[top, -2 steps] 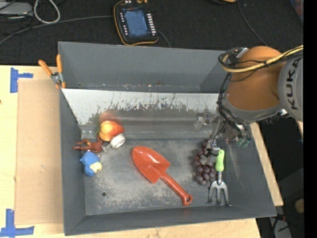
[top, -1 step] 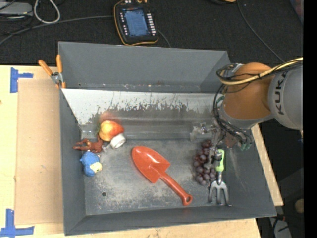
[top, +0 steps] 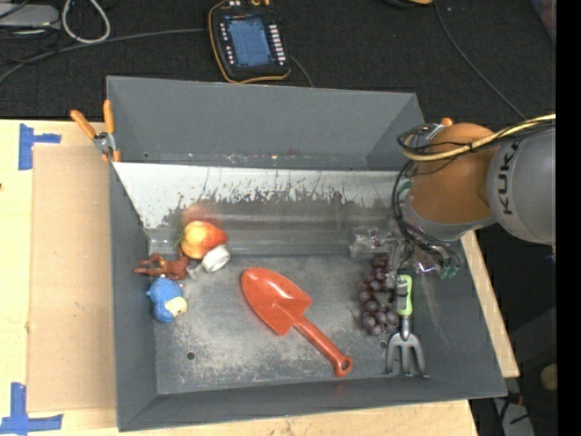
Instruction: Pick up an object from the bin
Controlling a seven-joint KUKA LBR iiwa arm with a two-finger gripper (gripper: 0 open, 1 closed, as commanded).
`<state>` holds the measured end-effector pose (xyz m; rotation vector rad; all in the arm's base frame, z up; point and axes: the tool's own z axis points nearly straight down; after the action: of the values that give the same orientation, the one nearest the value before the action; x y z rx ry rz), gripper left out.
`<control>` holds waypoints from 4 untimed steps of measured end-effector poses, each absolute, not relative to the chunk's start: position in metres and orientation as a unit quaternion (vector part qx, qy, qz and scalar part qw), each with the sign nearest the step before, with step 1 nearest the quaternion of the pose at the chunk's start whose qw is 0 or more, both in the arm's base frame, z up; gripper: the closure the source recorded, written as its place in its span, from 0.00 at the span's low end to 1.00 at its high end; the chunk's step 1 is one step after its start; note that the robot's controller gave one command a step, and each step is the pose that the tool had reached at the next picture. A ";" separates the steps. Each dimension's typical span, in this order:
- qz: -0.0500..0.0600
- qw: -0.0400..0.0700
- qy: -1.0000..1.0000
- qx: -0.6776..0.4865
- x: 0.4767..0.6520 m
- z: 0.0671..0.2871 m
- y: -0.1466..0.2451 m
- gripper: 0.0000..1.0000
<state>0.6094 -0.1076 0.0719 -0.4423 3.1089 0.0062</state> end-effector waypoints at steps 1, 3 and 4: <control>0.002 0.000 0.902 -0.431 0.617 0.071 -0.107 0.00; 0.019 0.013 0.795 -0.606 0.623 0.075 -0.118 1.00; 0.023 0.016 0.758 -0.652 0.626 0.076 -0.122 1.00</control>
Offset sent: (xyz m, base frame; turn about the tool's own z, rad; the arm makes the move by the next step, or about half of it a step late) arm 0.0005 0.0007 0.0000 -0.0377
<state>0.6257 -0.1225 0.0765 -2.0261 2.3574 0.0700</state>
